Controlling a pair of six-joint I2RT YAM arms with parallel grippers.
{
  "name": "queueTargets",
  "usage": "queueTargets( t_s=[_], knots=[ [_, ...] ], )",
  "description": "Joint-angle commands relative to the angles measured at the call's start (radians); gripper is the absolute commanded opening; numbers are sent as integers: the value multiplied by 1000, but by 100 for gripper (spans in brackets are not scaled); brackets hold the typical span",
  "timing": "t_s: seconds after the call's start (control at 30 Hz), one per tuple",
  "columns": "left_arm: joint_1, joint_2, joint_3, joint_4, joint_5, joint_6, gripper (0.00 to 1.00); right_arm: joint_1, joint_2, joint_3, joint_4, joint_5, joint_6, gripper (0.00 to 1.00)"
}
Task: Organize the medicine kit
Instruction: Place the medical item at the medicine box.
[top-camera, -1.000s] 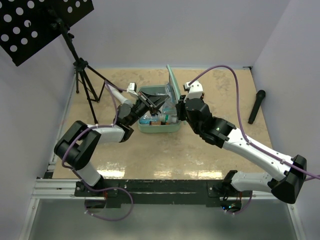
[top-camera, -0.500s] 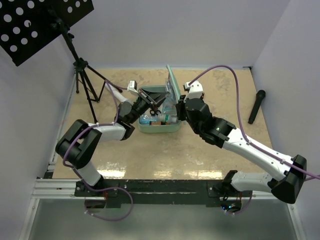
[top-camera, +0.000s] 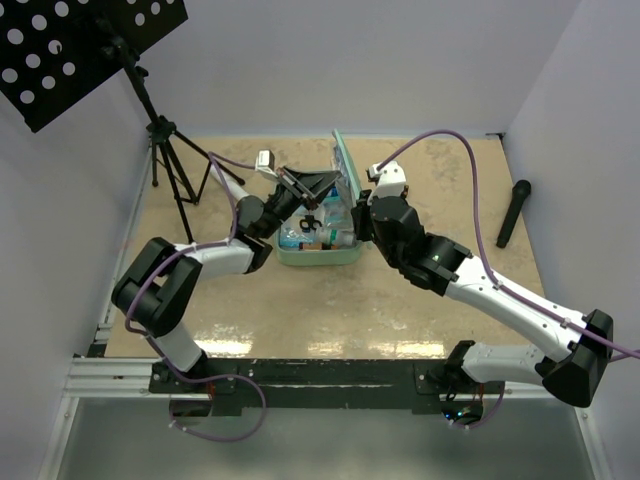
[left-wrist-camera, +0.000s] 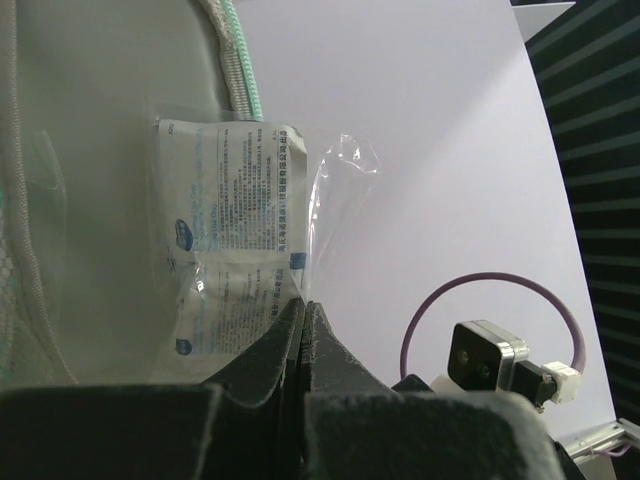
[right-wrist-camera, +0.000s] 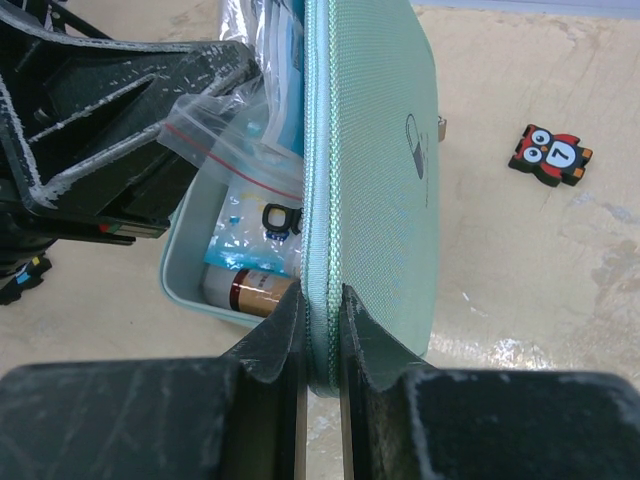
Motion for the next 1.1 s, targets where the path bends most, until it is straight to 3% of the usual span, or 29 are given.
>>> queueTargets(
  t_s=[0.0,0.33,0.6,0.63,0.7,0.87,1.07],
  knots=[
    [3,30,-7,216,1,-15,0,0,18,20,-99,-35,28,0],
    [3,88,-27,125,30,11,0,0,22,32,-105,-35,28,0],
    [5,6,57,-313,40,236,0,0,22,35,-108,-32,23,0],
    [3,-2,81,-377,44,271,2,0,24,34,-107,-32,25,0],
    [3,-16,108,-467,53,317,14,0,24,34,-107,-32,25,0],
    [6,-72,115,-566,39,390,37,0,24,35,-107,-31,22,0],
    [20,-152,123,-654,50,440,47,0,22,34,-107,-29,23,0]
  ],
)
